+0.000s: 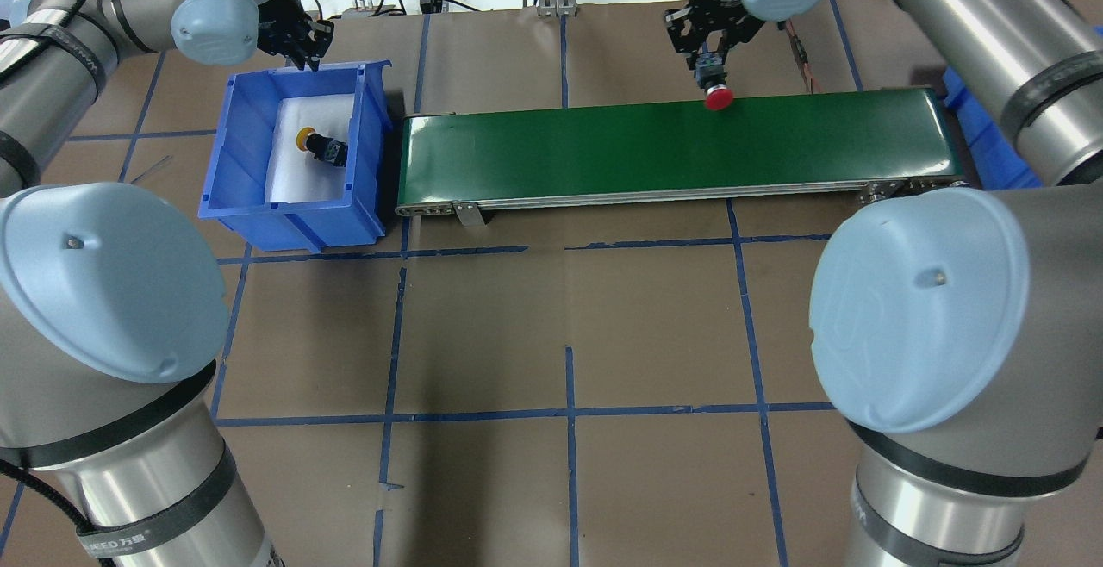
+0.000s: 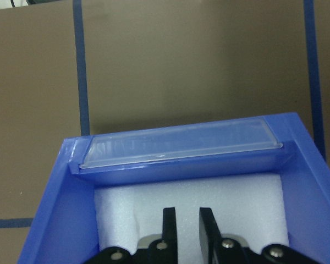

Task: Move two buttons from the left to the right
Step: 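Carry the red button to the far bin with right gripper while left gripper hovers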

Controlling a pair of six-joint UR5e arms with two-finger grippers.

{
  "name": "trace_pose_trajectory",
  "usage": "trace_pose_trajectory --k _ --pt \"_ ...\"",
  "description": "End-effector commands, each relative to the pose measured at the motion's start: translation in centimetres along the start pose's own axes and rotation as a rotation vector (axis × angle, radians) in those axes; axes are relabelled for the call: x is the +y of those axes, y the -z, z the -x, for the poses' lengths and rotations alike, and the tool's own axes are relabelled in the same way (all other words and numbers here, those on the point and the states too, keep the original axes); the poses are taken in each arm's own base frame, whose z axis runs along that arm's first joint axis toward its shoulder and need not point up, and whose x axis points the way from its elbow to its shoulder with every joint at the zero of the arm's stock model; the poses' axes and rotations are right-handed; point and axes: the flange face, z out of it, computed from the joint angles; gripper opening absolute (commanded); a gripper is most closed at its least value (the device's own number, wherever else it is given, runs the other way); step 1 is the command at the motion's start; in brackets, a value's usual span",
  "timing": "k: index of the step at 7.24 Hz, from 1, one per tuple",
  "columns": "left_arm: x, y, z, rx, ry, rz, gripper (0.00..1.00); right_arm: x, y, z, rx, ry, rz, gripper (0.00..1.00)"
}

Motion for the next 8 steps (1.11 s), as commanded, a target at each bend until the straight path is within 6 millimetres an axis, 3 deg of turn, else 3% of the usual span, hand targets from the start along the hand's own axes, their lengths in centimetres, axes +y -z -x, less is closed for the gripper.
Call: trace_pose_trajectory --k 1,2,3,5,8 --pt "0.3 2.5 0.4 -0.003 0.002 -0.002 0.34 2.2 3.1 -12.3 0.002 0.074 0.023 0.08" --pt "0.9 1.3 -0.1 0.004 -0.014 0.027 0.99 3.6 4.5 -17.2 0.006 0.097 0.028 0.08" --pt "1.5 0.6 -0.2 0.012 -0.017 0.066 1.00 4.9 5.0 -21.8 0.008 0.123 0.029 0.08" --pt "2.6 1.8 -0.1 0.014 0.000 0.135 1.00 8.0 5.7 -30.2 0.023 0.153 0.032 0.08" --pt "3.7 2.5 -0.1 0.013 0.103 0.205 1.00 13.4 6.2 -39.9 -0.001 0.102 0.062 0.08"
